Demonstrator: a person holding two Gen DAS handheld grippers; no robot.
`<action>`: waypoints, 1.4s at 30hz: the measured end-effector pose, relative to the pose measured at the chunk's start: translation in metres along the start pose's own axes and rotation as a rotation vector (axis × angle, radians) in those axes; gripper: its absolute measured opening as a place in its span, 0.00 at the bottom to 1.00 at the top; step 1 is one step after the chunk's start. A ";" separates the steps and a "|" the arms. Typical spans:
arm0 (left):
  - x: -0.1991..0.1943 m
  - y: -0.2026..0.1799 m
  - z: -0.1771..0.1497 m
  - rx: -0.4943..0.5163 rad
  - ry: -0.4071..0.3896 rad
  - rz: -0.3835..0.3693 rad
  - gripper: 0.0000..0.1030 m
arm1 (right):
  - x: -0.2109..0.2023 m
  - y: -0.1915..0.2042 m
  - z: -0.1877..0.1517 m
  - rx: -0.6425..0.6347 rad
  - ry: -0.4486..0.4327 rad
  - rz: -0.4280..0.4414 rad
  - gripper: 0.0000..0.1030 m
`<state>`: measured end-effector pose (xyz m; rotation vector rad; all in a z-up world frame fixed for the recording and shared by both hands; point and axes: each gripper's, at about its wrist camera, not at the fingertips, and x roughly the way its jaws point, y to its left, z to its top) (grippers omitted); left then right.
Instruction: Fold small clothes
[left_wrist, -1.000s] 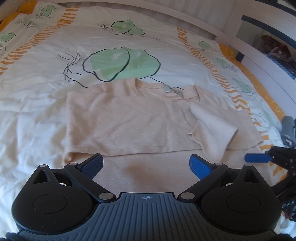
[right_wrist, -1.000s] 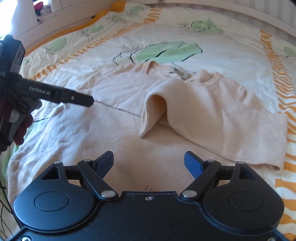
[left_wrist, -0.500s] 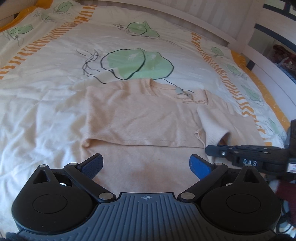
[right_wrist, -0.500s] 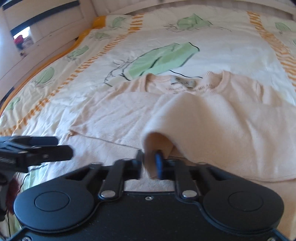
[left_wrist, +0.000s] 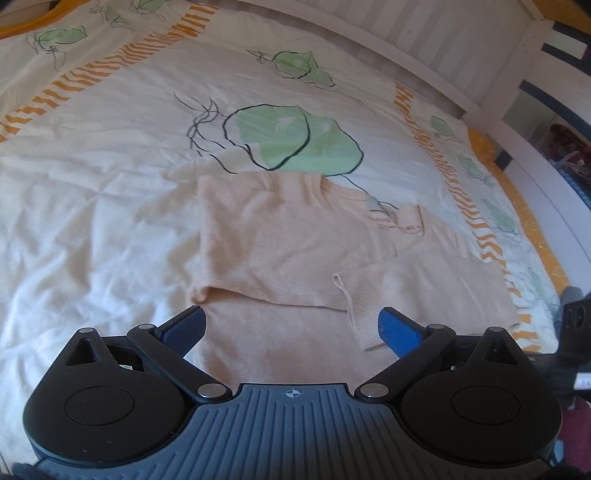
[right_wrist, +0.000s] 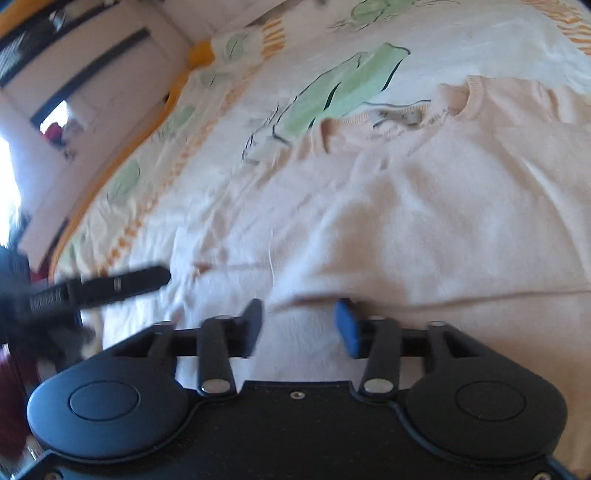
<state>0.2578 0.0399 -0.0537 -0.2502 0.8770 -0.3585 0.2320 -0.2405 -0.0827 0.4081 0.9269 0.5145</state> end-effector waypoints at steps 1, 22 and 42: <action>0.003 -0.003 0.001 0.002 0.006 -0.008 0.98 | -0.005 0.003 0.000 -0.041 0.018 -0.017 0.63; 0.085 -0.050 0.000 -0.179 0.117 -0.089 0.48 | -0.024 0.027 -0.035 -0.464 0.227 -0.193 0.99; 0.046 -0.061 0.022 0.206 -0.040 0.100 0.09 | -0.020 0.024 -0.034 -0.464 0.240 -0.187 1.00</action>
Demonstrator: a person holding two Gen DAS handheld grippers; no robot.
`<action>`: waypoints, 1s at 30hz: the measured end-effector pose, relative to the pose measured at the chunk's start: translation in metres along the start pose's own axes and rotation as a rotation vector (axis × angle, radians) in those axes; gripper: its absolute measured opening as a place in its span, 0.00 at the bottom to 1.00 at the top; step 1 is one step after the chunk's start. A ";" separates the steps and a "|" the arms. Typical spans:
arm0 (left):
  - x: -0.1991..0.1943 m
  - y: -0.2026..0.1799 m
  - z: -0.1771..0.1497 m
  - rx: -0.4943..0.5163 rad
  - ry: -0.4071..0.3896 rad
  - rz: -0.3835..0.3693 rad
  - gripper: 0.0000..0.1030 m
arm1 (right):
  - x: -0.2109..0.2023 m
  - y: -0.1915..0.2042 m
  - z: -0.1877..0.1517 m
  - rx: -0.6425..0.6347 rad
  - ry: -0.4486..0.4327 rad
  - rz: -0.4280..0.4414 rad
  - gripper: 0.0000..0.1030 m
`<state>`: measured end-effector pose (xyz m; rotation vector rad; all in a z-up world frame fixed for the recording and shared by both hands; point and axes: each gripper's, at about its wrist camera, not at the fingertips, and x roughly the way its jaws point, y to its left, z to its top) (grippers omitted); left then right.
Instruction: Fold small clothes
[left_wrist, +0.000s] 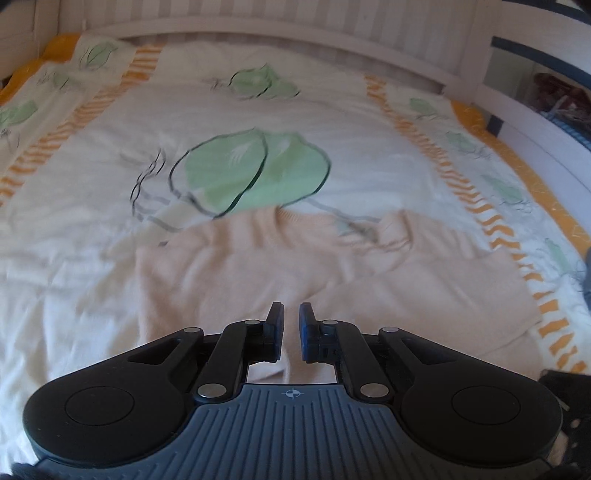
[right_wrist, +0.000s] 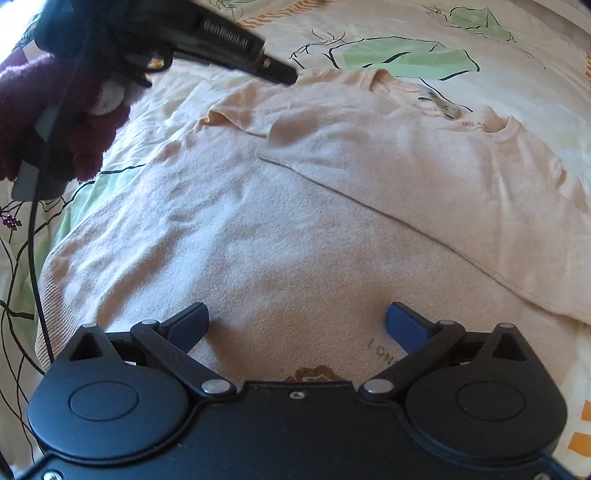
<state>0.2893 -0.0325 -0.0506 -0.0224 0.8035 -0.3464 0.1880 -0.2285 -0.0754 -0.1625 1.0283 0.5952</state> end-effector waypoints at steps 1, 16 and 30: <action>0.002 0.002 -0.003 -0.006 0.009 0.003 0.09 | 0.000 0.001 0.000 -0.001 0.002 0.000 1.00; 0.028 0.004 -0.011 -0.101 0.039 -0.082 0.36 | 0.000 0.001 -0.001 -0.009 0.007 0.005 1.00; 0.037 -0.015 -0.011 -0.017 0.051 -0.075 0.04 | 0.001 0.003 -0.001 -0.011 0.007 0.011 1.00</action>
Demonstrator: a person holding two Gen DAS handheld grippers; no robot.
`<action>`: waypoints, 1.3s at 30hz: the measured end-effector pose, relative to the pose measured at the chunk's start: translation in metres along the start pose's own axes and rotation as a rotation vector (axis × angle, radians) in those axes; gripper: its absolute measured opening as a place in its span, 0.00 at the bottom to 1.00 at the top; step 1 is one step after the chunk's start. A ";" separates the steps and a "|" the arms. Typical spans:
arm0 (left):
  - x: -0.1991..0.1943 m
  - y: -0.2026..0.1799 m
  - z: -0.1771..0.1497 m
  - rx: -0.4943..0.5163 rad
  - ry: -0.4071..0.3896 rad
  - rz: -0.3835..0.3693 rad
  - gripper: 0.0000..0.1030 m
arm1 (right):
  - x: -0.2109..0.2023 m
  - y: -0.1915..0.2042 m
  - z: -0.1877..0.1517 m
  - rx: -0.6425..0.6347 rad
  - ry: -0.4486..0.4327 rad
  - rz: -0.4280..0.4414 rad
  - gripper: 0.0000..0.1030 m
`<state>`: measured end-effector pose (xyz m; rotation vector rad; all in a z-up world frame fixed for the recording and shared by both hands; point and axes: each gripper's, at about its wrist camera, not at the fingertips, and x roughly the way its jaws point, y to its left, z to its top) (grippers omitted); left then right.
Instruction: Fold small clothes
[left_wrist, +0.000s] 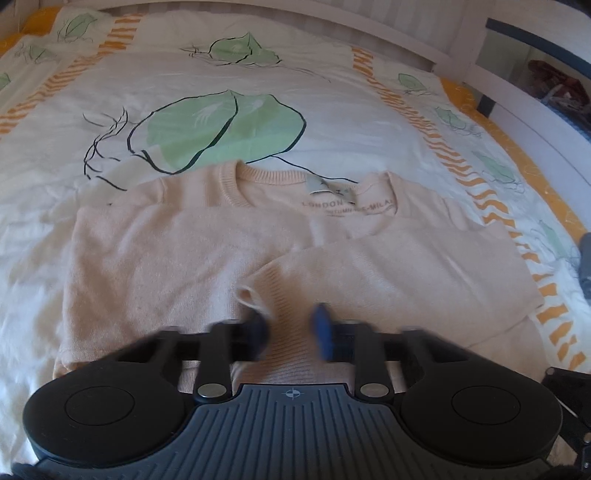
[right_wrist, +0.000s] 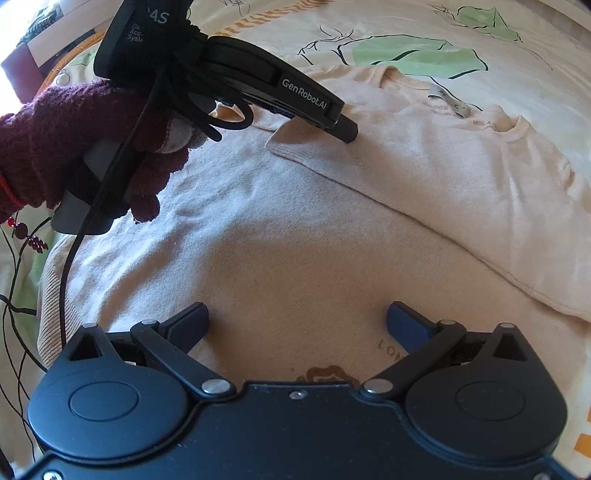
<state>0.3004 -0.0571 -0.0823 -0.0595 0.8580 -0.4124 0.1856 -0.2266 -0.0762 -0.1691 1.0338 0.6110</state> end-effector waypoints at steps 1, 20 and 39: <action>-0.004 0.000 0.000 0.000 -0.019 0.003 0.03 | 0.000 0.000 0.000 -0.001 0.000 0.000 1.00; -0.026 0.062 0.018 -0.118 -0.072 0.060 0.03 | 0.003 0.003 0.003 -0.002 0.000 0.003 1.00; -0.041 0.049 0.039 -0.131 -0.122 -0.064 0.03 | -0.026 -0.122 -0.015 0.377 -0.245 -0.371 1.00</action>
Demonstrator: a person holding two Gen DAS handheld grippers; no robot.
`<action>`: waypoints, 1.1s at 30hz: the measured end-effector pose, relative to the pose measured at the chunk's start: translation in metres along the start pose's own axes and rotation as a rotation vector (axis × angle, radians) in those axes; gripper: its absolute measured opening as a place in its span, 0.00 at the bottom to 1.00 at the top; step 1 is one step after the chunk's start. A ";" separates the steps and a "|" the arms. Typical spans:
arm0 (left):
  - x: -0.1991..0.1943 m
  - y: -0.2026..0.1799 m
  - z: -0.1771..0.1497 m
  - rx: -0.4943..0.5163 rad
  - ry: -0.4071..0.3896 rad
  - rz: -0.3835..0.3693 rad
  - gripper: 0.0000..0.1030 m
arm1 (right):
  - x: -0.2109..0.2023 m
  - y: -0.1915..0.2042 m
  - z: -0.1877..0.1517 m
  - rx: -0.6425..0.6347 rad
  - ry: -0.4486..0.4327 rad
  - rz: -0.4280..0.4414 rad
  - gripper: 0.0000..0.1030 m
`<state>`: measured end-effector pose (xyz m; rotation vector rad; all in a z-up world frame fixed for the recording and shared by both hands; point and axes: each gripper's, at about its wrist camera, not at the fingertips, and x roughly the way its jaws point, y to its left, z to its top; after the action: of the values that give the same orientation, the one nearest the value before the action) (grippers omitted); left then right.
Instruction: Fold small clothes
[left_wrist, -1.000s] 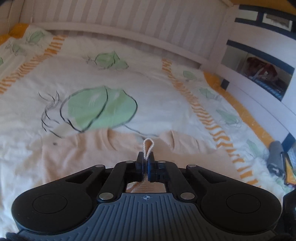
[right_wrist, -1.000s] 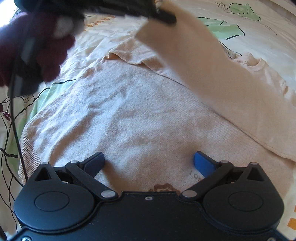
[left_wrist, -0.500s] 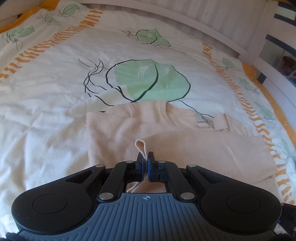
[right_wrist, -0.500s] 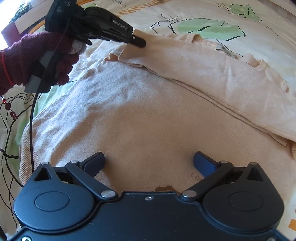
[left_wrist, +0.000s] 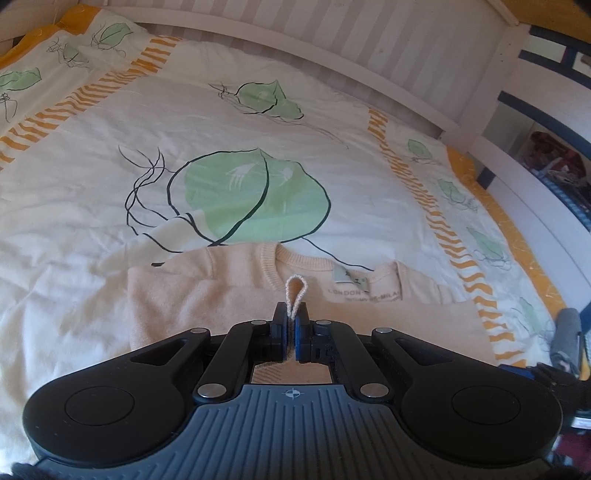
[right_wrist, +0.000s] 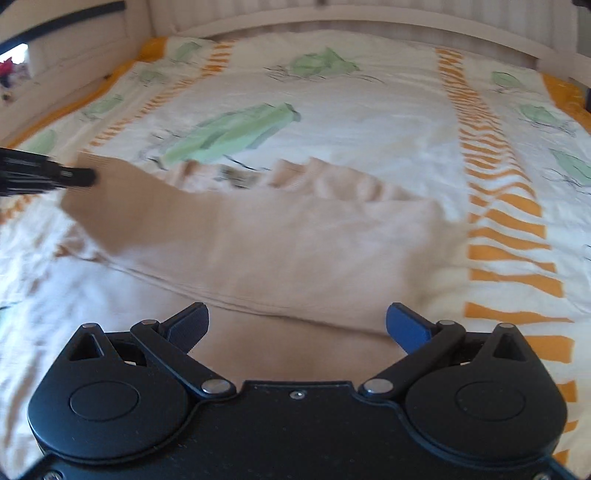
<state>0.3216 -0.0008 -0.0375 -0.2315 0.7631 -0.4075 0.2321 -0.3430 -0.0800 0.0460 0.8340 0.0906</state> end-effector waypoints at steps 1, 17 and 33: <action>0.000 0.002 -0.001 -0.005 0.000 0.002 0.03 | 0.003 -0.011 -0.004 0.049 0.023 -0.059 1.00; 0.015 0.036 -0.018 -0.039 0.081 0.034 0.04 | -0.004 -0.064 -0.024 0.232 -0.005 -0.287 1.00; -0.019 0.035 -0.025 0.144 -0.092 0.149 0.75 | -0.016 -0.057 0.011 0.246 -0.133 -0.242 1.00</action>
<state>0.3009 0.0377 -0.0554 -0.0577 0.6534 -0.3068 0.2329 -0.4017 -0.0649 0.1801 0.7082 -0.2410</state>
